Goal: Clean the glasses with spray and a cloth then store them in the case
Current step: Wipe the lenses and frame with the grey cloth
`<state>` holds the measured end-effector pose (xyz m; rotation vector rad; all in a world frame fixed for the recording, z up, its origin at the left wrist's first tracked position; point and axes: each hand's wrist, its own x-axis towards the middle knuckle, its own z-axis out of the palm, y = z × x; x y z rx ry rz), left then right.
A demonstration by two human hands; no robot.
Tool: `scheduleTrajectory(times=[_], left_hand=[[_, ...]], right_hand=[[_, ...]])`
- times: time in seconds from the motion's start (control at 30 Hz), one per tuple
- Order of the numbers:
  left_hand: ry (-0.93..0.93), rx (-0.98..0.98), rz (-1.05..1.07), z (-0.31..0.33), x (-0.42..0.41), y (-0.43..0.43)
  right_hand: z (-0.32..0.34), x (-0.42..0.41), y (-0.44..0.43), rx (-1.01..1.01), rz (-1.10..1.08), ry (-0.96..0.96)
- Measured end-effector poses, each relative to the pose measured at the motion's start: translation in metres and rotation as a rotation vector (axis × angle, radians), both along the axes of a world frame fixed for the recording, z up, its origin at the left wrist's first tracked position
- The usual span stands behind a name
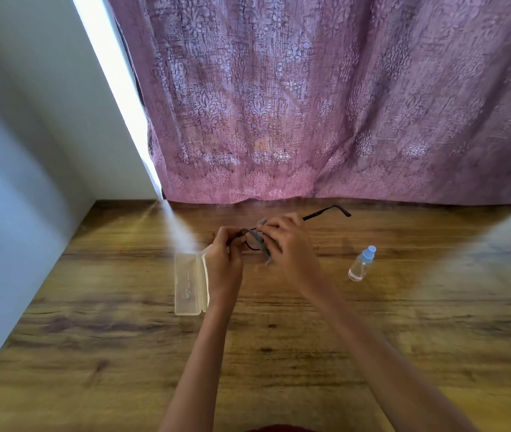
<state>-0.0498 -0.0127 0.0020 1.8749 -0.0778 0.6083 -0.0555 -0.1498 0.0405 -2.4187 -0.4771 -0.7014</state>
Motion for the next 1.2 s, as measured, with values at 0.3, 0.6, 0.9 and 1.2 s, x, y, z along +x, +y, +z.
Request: scheduleTrajectory(times=[0.3, 0.6, 0.9, 1.2], left_hand=[[0.029, -0.041, -0.018, -0.001, -0.002, -0.005], [-0.055, -0.088, 0.001, 0.007, -0.003, -0.003], [-0.047, -0.077, -0.006, 0.005, -0.004, -0.002], [-0.057, -0.108, 0.028, 0.003, -0.005, 0.000]], right_hand=[[-0.008, -0.008, 0.009, -0.013, 0.008, 0.036], [-0.001, -0.009, 0.009, 0.073, -0.125, 0.013], [0.005, -0.017, 0.021, 0.068, -0.037, 0.044], [0.001, -0.017, 0.014, 0.042, -0.100, 0.065]])
